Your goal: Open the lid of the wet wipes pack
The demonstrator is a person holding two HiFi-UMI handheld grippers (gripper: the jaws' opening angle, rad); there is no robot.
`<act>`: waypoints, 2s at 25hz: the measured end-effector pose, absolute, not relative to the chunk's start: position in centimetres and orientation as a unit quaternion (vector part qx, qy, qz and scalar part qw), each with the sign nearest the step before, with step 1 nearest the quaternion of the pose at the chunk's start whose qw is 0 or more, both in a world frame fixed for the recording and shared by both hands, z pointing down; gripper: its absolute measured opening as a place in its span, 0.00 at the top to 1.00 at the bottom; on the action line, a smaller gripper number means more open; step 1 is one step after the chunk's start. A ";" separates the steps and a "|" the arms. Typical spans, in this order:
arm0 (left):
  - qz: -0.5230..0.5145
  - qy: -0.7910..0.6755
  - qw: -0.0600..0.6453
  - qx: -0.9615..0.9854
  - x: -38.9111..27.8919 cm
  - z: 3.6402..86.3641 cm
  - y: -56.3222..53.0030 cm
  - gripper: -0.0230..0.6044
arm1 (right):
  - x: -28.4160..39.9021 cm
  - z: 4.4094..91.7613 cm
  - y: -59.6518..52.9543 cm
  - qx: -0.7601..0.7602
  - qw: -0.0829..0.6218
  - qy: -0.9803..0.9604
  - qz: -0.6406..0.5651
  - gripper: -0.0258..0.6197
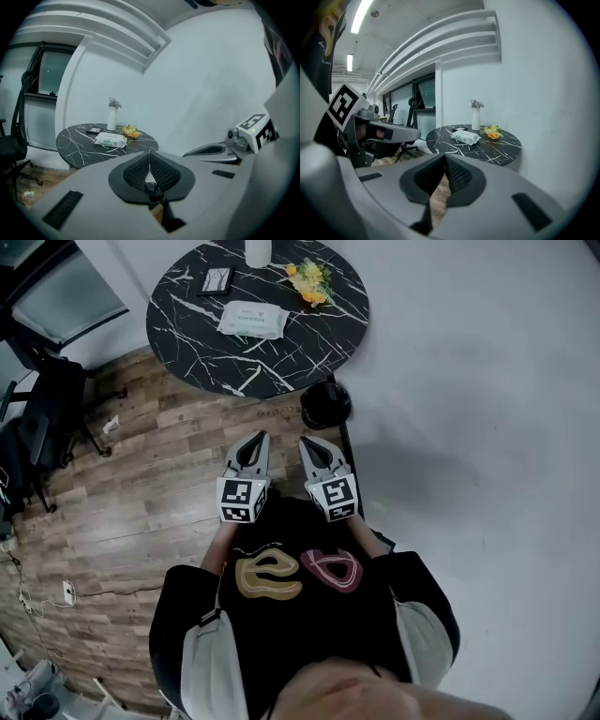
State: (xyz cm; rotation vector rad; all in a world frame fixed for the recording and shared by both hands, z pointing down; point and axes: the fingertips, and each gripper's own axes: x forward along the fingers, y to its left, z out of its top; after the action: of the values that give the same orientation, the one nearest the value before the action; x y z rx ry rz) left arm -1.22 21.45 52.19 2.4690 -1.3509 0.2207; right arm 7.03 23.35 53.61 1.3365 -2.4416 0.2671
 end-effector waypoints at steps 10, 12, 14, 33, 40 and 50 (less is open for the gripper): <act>0.076 -0.452 0.154 0.875 -4.3 52.0 18.6 0.93 | 3.9 53.7 20.9 0.489 0.168 -0.851 0.093 0.94; 0.074 -0.452 0.155 0.875 -4.6 52.1 18.3 0.93 | 3.4 53.7 20.7 0.487 0.170 -0.852 0.093 0.94; 0.073 -0.454 0.156 0.874 -5.0 52.1 18.3 0.93 | 3.0 53.7 20.6 0.486 0.170 -0.852 0.092 0.94; 0.077 -0.503 0.176 0.843 -7.8 53.2 14.7 0.93 | 3.2 54.1 15.3 0.475 0.150 -0.858 0.127 0.94; 0.082 -0.509 0.187 0.836 -7.3 53.5 11.6 0.93 | 3.6 54.2 11.4 0.462 0.156 -0.863 0.132 0.94; 0.086 -0.531 0.189 0.822 -7.1 53.5 5.5 0.93 | 3.8 54.0 4.4 0.435 0.158 -0.878 0.122 0.94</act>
State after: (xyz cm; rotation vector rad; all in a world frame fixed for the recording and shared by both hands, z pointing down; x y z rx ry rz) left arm -7.09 5.54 53.49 2.3112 -1.4921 0.2416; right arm 3.78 4.39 53.97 1.2453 -2.5114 0.3477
